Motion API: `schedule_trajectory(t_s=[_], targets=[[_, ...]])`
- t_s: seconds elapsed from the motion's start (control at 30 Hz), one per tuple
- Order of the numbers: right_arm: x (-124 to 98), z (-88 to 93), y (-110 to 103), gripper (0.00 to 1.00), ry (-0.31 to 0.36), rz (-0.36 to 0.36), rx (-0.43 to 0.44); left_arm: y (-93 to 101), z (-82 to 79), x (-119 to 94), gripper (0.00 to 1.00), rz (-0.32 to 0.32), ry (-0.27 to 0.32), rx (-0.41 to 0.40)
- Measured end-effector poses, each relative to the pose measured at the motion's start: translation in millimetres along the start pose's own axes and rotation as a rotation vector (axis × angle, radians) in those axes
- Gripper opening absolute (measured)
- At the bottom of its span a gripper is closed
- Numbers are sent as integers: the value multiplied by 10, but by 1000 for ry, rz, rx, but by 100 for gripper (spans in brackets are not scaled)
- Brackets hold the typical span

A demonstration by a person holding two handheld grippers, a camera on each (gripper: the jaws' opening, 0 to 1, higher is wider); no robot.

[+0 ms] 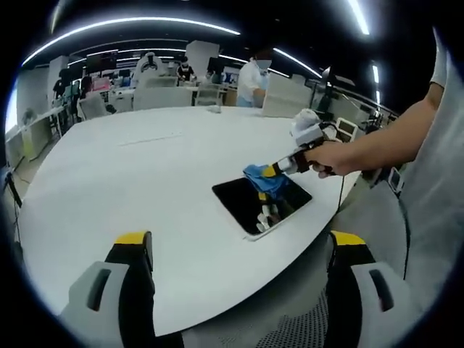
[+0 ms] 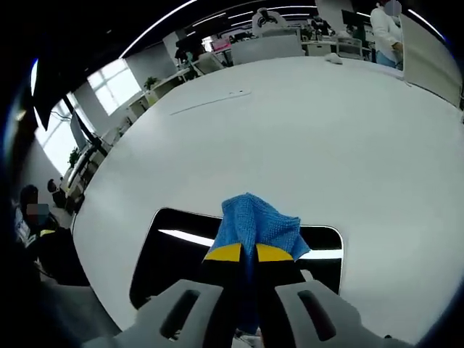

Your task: Wipe the mirror surface with the cleaning cloth until all visible marks leave the cleaned area.

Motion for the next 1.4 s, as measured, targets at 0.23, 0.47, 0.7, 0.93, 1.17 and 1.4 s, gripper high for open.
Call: schedule_trajectory(t_s=[0.23, 0.47, 0.7, 0.93, 1.17, 1.4], targets=[[106, -43, -204, 0, -10, -25, -21, -14, 19, 15, 99, -4, -9, -7], [150, -67, -377, 0, -18, -44, -34, -20, 36, 23, 99, -10, -19, 4], [191, -101, -553, 0, -16, -77, -9, -17, 37, 25, 99, -14, -23, 6], [253, -145, -659, 0, -26, -100, -12, -32, 60, 33, 99, -15, -32, 5], [305, -158, -827, 0, -41, -108, -47, -21, 55, 32, 99, -14, -34, 2], [353, -181, -995, 0, -54, -111, -85, -8, 36, 24, 99, -15, -29, -1]])
Point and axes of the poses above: the point that each gripper's makers call its tool centre point, and the gripper's own axes: x roughly forward along the fingers, y roughly to its right, z roughly out of its underside, the point moved 1 cm from there along -x, roughly backward along the fingers, and after that the axes turned 14 degrees about -y, right-handed, at the moved point
